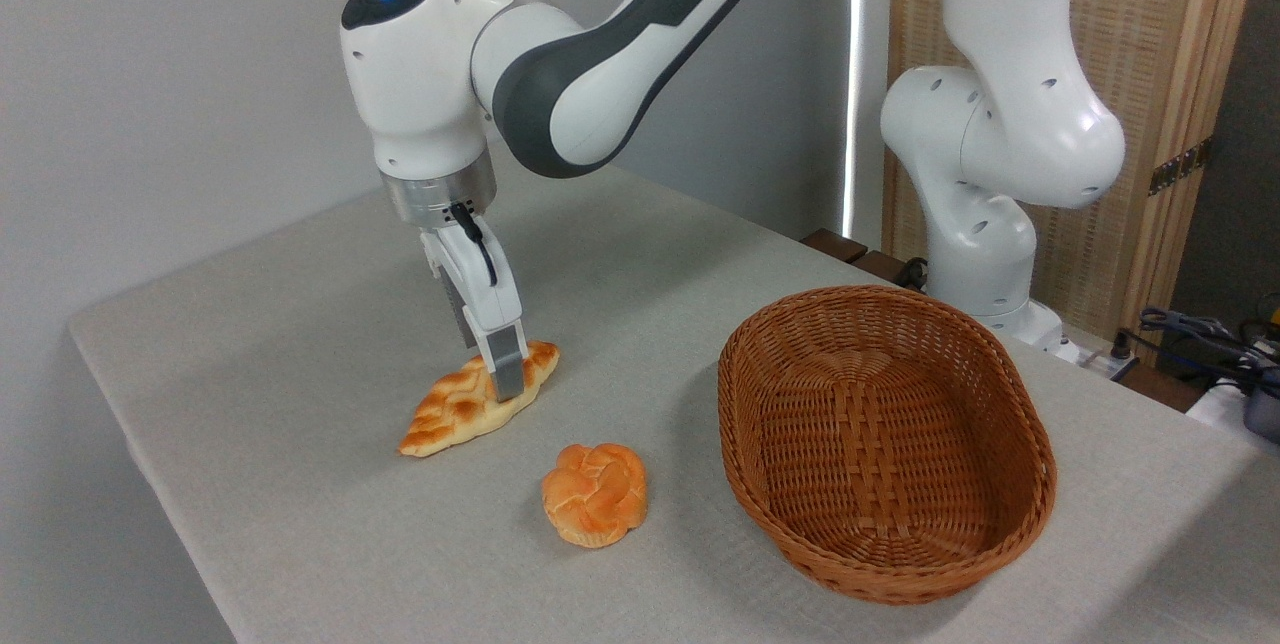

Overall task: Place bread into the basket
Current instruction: 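Close the gripper around the middle of the braided roll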

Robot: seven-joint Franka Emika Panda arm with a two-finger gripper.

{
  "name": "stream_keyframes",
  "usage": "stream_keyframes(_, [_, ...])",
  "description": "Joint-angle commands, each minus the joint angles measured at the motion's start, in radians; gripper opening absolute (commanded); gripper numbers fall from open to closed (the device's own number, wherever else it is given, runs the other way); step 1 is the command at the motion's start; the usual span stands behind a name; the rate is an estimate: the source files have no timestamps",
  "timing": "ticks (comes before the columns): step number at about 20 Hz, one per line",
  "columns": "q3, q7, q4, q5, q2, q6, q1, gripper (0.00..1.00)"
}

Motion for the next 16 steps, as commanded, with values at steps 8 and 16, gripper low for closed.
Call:
stream_keyframes(8, [-0.019, 0.005, -0.009, 0.057, 0.009, 0.025, 0.011, 0.97])
stream_keyframes(16, [-0.019, 0.011, -0.004, 0.082, 0.007, 0.025, 0.013, 0.99])
